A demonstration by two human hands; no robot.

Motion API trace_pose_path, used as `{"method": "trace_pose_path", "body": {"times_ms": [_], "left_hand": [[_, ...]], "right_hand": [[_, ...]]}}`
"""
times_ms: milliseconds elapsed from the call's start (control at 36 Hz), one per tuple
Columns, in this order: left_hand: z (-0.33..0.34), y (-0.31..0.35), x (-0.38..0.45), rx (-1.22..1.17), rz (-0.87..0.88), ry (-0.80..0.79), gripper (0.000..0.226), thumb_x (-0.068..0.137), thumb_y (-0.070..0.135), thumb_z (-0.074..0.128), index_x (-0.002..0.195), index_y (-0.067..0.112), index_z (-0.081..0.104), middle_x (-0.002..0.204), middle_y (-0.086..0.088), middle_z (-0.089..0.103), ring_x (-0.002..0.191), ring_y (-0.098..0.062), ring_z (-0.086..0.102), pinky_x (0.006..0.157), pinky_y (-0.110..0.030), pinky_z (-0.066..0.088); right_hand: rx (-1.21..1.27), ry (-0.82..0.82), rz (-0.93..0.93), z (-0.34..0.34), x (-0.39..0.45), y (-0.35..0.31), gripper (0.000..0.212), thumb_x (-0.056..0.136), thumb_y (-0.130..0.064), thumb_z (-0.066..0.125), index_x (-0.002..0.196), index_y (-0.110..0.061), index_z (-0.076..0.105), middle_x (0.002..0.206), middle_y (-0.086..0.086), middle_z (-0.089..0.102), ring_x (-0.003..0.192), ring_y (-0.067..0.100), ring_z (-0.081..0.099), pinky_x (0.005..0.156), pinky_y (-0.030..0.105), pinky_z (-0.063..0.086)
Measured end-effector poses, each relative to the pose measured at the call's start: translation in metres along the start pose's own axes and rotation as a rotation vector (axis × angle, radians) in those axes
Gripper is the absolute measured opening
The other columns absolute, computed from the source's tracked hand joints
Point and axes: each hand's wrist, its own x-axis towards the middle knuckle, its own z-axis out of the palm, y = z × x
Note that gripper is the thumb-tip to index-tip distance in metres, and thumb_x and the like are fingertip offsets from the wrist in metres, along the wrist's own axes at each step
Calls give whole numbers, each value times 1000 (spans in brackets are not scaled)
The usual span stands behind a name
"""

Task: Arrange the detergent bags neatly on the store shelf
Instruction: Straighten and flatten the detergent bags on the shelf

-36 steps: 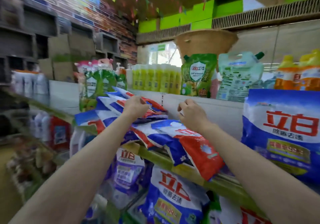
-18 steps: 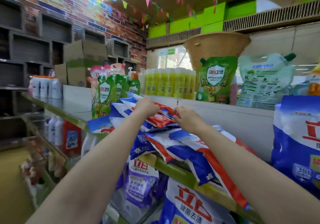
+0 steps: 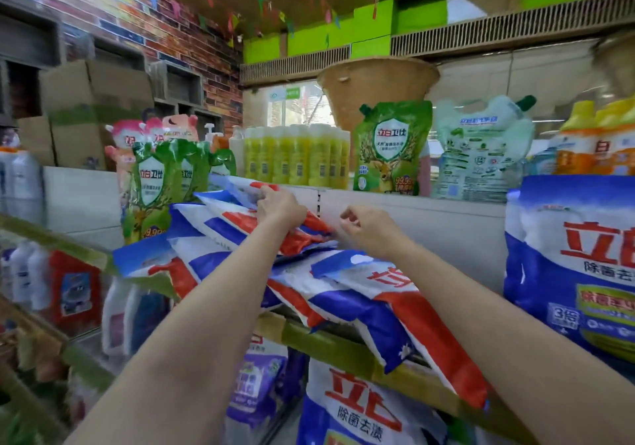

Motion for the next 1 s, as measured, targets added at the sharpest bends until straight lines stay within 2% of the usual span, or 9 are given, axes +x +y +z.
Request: {"method": "trace_pose_path", "body": {"times_ms": [250,333,361,472,611,722,833,917,1000], "left_hand": [[4,-7,-10,-598,397,194,53,73,-14,42,118,9,60,130,-14,42,122,-29,45,105,-29,37],[-1,3,-23,-968,461,64,60,71,-22,42,108,21,64,126,-12,47,116,-28,53,96,-38,50],[-3,6,-28,-1088,465,7,62,71,-23,42,103,25,64,127,-14,50,112,-28,56,92,-40,53],[-12,25,-46,-1317,476,-184,65,66,-24,44,99,31,46,111,-9,53,91,-22,58,70,-37,54],[-2,56,-62,-1297,339,-350,74,45,-7,45,114,15,34,94,-12,56,79,-23,56,61,-34,49],[13,88,-90,-1141,267,-620,29,68,-12,46,82,14,51,81,-8,59,61,-16,64,54,-25,55],[23,122,-116,-1173,320,-898,17,66,-2,62,80,7,62,71,-3,70,60,-14,67,59,-26,58],[36,149,-135,-1199,405,-803,19,82,-9,58,83,10,62,60,6,71,51,-6,66,51,-20,56],[49,176,-153,-1211,403,-625,25,80,-7,64,100,7,58,74,2,69,55,-7,64,55,-21,56]], "right_hand": [[261,141,262,-23,-13,20,42,97,-39,43,119,-6,59,121,13,61,110,27,54,81,24,41],[653,204,338,-36,-16,31,52,93,-45,50,125,-5,53,107,3,57,99,20,53,71,3,43],[811,230,367,-41,-18,35,57,90,-46,55,129,-4,50,102,1,61,97,19,57,77,10,48],[1210,239,368,-66,-37,62,38,85,-15,66,118,1,59,68,-2,73,56,12,69,53,25,58],[1192,273,223,-92,-80,85,27,84,4,59,101,-17,59,73,-6,74,63,11,71,58,27,59],[1158,483,191,-115,-105,108,35,80,10,59,100,-19,58,76,-7,74,66,11,70,62,30,58],[1033,555,206,-149,-138,128,32,83,7,58,94,-23,59,88,-1,70,77,19,66,79,43,54],[1006,582,228,-170,-165,141,30,86,7,55,92,-23,58,83,-3,70,74,16,66,75,38,55],[1066,573,274,-188,-189,153,21,88,2,57,91,-19,59,69,-7,73,62,10,69,62,31,59]]}}
